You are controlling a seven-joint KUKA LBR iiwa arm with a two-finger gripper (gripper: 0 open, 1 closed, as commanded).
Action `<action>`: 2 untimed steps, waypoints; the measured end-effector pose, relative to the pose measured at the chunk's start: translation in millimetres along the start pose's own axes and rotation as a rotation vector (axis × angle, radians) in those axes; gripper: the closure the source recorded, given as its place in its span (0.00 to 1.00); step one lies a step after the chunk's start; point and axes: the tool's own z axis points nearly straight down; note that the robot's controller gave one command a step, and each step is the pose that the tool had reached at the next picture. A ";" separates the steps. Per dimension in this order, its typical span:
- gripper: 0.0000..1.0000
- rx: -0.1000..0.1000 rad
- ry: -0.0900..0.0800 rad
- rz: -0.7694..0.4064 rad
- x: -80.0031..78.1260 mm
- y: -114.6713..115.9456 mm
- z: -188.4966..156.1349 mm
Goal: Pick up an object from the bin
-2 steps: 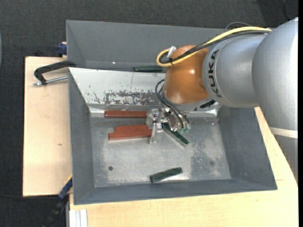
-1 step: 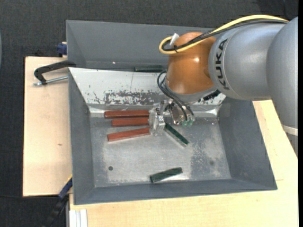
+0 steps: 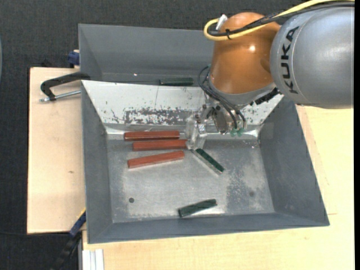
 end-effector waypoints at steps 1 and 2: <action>0.00 0.000 -0.003 0.070 26.0 -5.9 88.1; 0.00 -0.001 0.004 0.096 37.1 -7.4 126.7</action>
Offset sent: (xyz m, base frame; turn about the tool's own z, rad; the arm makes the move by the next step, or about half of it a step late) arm 0.0000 0.0000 0.0000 0.0000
